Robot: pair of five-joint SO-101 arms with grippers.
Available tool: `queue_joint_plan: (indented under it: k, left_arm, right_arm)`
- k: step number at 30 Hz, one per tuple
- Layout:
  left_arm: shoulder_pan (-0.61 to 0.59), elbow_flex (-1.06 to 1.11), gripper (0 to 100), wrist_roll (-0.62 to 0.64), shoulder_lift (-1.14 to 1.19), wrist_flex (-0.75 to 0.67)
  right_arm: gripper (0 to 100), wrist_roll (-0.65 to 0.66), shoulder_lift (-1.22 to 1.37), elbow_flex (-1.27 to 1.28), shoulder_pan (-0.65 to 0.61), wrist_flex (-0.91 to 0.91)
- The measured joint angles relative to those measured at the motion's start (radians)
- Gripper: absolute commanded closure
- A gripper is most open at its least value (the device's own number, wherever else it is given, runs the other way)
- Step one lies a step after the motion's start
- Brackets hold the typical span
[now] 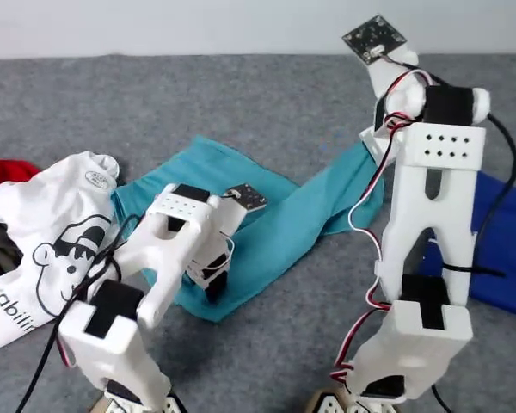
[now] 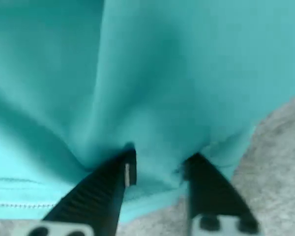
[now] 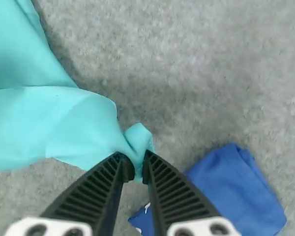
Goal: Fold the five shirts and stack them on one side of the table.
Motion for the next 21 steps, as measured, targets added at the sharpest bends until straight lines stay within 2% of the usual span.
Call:
queue_joint_plan:
  k: [7,12,17,21]
  left_arm:
    - [-0.002,-0.084,100,0.009,-0.011,0.083]
    - [-0.014,-0.153,100,0.005,-0.219,0.180]
    - [-0.124,-0.272,100,0.069,-0.454,0.239]
    - [-0.249,-0.374,100,0.107,-0.572,0.247]
  right_arm:
    - [98.8,0.000,-0.080,0.000,0.011,0.008]
    - [98.8,0.000,-0.216,0.000,0.011,0.008]
    - [98.8,0.000,-0.356,0.000,0.011,-0.008]
    - [98.8,0.000,-0.473,0.000,0.011,-0.097]
